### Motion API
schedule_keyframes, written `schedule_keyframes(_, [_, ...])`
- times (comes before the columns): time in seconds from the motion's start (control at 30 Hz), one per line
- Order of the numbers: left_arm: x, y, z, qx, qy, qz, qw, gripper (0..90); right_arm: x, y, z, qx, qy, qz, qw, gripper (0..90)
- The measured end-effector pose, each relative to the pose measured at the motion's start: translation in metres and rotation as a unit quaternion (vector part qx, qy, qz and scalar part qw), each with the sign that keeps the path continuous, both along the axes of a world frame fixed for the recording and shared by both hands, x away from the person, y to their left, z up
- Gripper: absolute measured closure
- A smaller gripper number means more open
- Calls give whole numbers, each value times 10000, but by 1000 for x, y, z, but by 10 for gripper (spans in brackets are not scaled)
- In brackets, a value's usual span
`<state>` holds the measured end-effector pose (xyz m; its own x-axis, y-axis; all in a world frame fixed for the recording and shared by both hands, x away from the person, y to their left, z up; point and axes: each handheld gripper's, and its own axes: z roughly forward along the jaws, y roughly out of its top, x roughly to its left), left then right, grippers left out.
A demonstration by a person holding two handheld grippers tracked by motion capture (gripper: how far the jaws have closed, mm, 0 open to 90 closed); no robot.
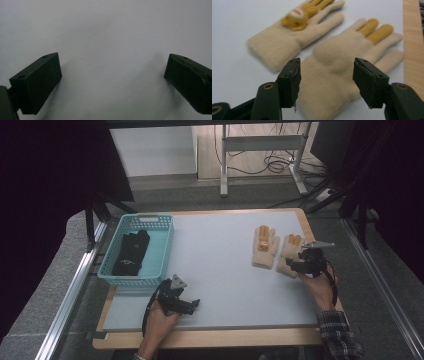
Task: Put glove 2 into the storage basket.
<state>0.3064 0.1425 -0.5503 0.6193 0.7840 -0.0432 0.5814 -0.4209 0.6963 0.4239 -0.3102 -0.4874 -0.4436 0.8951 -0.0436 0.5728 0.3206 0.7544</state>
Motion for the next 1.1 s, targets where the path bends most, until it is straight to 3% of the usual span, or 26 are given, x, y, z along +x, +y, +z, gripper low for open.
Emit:
schedule_keyframes(0.33, [0,0,0,21,3,-16,10000,12,47,4,-21,-270,131,-37,9995,248])
schedule_keyframes(0.4, [0,0,0,18,-1,-13,10000,12,51,5,-25,-283,170,-35,9994,260])
schedule_keyframes(0.47, [0,0,0,18,0,-15,10000,12,54,5,-28,-185,279,-3,9994,352])
schedule_keyframes(0.6, [0,0,0,18,0,-14,10000,12,53,4,-27,16,480,-44,9988,481])
schedule_keyframes(0.73, [0,0,0,23,-4,-13,10000,12,51,-2,-25,254,573,-39,9980,498])
schedule_keyframes(0.9, [0,0,0,22,-3,-14,10000,12,41,-5,-13,326,337,6,9989,498])
schedule_keyframes(1.1, [0,0,0,21,-2,-10,10000,12,19,4,18,410,12,306,9987,496])
